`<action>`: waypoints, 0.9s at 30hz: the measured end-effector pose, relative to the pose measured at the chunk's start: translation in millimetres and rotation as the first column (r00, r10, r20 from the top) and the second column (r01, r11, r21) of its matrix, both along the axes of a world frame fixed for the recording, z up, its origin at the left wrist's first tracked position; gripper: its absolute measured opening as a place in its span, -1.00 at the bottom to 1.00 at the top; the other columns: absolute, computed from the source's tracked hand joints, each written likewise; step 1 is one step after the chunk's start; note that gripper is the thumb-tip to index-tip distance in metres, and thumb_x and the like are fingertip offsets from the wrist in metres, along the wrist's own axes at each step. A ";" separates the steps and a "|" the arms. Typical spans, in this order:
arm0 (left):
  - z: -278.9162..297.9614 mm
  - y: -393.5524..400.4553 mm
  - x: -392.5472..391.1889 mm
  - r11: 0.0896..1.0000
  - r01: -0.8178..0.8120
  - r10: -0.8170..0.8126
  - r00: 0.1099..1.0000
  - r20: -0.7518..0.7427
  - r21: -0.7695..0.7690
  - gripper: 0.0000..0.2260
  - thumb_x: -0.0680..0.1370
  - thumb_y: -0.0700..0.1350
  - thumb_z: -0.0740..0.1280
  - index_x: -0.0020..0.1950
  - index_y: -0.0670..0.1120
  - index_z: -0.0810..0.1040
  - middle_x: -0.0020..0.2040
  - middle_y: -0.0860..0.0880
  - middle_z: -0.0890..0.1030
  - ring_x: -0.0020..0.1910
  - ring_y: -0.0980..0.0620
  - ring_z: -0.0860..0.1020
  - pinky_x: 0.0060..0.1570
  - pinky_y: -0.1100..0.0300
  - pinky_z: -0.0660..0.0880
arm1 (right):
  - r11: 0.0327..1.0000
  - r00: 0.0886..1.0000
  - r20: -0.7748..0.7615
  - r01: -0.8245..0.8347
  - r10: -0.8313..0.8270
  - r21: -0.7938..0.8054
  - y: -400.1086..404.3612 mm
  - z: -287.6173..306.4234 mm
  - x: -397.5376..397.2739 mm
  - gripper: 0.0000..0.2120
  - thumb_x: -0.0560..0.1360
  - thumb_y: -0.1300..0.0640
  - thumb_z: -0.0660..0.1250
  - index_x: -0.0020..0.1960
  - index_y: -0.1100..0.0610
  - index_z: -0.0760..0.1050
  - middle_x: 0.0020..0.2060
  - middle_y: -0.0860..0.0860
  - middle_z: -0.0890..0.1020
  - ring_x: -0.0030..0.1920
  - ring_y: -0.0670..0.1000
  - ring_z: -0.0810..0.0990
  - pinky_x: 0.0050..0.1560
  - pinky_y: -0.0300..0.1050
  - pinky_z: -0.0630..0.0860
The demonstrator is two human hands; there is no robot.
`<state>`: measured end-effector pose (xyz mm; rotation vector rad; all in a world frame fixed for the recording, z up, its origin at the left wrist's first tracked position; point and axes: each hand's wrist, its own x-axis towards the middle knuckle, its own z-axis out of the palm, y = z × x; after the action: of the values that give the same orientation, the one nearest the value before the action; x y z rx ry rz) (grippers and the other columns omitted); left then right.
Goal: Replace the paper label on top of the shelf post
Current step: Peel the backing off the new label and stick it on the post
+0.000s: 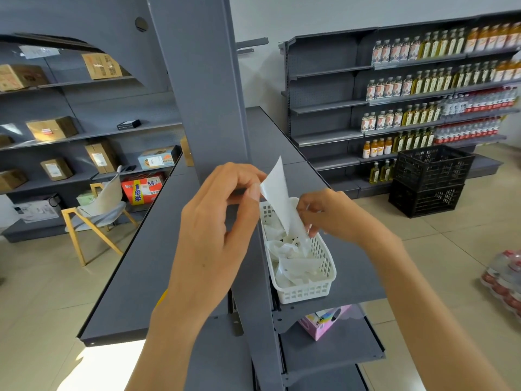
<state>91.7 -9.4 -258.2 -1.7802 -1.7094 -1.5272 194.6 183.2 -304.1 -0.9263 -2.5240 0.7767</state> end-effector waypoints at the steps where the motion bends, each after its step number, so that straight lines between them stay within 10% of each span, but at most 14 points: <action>1: 0.2 0.0 0.4 1.000 0.002 -0.002 1.000 0.001 0.003 -0.88 0.64 -0.24 0.20 -0.02 -0.17 0.52 0.03 0.01 0.64 0.05 0.13 0.59 -0.06 0.40 0.50 | 1.000 1.000 0.005 0.006 -0.006 0.011 1.7 -2.0 -0.4 -0.87 0.58 0.14 0.29 -0.07 0.09 0.61 -0.25 -0.06 0.75 -0.28 -0.06 0.75 -0.08 -0.06 0.68; 13: 2.8 -5.0 0.1 1.000 0.000 -0.001 0.999 0.036 0.022 -0.87 0.65 -0.24 0.20 -0.02 -0.11 0.51 0.03 0.06 0.64 0.05 0.11 0.60 -0.04 0.32 0.54 | 0.976 0.993 0.105 0.032 -0.056 0.216 21.5 -36.3 -10.9 -0.60 0.59 0.34 0.14 0.06 -0.06 0.64 -0.12 -0.11 0.74 -0.15 -0.03 0.73 -0.03 0.06 0.69; 18: 2.3 -5.7 -0.3 1.000 -0.017 0.016 0.999 0.044 0.017 -0.88 0.65 -0.23 0.21 -0.02 -0.11 0.52 0.02 0.07 0.64 0.05 0.11 0.60 -0.01 0.36 0.52 | 0.972 0.980 -0.199 0.071 -0.025 0.225 9.6 -22.6 -7.9 -0.94 0.66 0.06 0.22 0.06 0.02 0.46 -0.13 -0.12 0.71 -0.16 -0.01 0.72 -0.07 0.04 0.67; 23: 2.2 -4.0 -1.3 0.998 -0.052 0.050 0.997 0.054 0.025 -0.88 0.64 -0.23 0.22 -0.02 -0.13 0.55 -0.02 0.08 0.64 0.01 0.12 0.60 -0.03 0.42 0.48 | 0.973 0.579 -0.800 0.049 0.155 0.225 -35.5 25.3 4.5 -0.77 0.66 0.07 0.12 -0.04 0.22 0.39 -0.30 0.05 0.62 -0.33 -0.19 0.58 -0.28 -0.36 0.44; 27: 7.9 -1.4 0.8 0.996 -0.069 0.065 0.996 0.060 0.064 -0.88 0.62 -0.25 0.26 -0.03 -0.15 0.59 0.01 0.04 0.61 -0.01 0.17 0.57 -0.07 0.43 0.46 | 0.884 0.506 -0.745 -0.082 0.434 0.460 -69.5 57.8 19.9 -0.74 0.56 -0.08 0.29 0.03 0.12 0.40 -0.26 0.08 0.55 -0.31 -0.05 0.54 -0.30 -0.25 0.43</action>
<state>92.5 -10.7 -250.3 -1.6456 -1.7064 -1.6020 214.6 113.7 -246.2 0.0472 -1.8035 0.5755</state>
